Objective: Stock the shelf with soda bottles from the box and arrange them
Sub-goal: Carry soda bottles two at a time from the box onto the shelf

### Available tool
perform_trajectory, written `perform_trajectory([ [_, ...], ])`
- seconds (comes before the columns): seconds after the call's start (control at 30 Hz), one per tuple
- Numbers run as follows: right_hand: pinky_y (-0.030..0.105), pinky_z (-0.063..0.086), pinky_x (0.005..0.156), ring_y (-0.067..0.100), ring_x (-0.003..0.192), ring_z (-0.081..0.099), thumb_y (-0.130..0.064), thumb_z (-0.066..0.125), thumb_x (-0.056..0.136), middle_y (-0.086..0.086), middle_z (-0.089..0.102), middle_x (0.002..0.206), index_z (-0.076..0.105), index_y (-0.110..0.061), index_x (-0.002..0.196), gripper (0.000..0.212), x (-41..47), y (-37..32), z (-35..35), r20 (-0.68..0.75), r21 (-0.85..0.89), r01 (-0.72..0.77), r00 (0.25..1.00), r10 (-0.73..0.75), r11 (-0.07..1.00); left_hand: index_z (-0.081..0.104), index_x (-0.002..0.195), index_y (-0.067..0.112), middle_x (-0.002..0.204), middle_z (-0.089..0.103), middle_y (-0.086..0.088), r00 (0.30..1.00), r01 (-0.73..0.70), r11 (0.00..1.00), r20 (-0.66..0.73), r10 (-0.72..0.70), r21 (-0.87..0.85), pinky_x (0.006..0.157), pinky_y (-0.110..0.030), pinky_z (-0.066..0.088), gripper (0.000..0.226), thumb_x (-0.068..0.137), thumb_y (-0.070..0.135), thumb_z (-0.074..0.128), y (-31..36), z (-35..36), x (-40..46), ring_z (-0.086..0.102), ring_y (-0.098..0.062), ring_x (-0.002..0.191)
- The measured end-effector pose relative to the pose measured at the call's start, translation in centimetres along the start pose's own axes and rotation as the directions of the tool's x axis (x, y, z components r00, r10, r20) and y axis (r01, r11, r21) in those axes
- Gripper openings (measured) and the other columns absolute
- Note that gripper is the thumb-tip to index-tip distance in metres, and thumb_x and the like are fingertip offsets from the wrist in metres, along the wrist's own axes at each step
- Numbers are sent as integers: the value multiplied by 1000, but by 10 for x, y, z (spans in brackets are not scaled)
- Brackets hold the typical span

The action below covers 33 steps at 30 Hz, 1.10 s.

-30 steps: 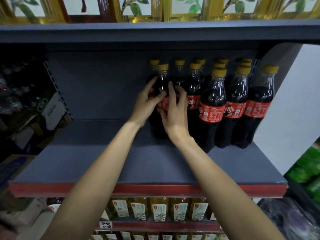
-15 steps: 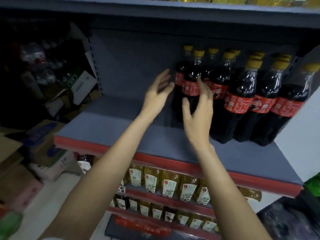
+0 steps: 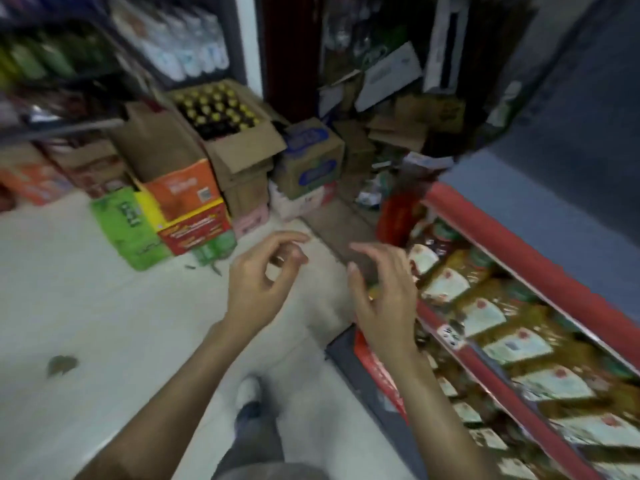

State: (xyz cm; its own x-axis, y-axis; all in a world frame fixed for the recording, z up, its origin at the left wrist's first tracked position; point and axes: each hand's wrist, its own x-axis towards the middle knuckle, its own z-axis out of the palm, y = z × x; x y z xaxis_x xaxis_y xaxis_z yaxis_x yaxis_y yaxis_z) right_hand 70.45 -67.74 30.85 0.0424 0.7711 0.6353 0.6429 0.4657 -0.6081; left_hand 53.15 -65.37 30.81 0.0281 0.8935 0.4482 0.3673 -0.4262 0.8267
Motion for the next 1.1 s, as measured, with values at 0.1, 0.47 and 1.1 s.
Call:
perform_trajectory([
  [0.1,29,50,80,17,90,62,-19,49,92,1,68,97,64,-10,108,24,5,8,97,278,6,-139,952,131,990,62,111,30,91,67,21,957,181,906,146,-252,382,77,-31,52,24,88,34,54,-79,-66,7,63,-11,90],
  [0.47,34,45,87,23,111,56,-17,54,95,5,58,123,52,-19,132,38,73,48,330,726,-332,-303,522,447,893,64,111,21,98,71,5,764,546,666,24,-645,508,81,-31,49,22,90,17,59,-302,-211,88,65,-16,96],
  [1.1,33,44,83,36,107,58,-2,59,86,21,62,119,56,0,126,40,373,207,629,431,-380,-446,690,582,810,64,118,19,114,68,-7,704,599,641,67,-707,479,86,-31,46,33,88,31,54,-563,-208,467,62,-29,106],
])
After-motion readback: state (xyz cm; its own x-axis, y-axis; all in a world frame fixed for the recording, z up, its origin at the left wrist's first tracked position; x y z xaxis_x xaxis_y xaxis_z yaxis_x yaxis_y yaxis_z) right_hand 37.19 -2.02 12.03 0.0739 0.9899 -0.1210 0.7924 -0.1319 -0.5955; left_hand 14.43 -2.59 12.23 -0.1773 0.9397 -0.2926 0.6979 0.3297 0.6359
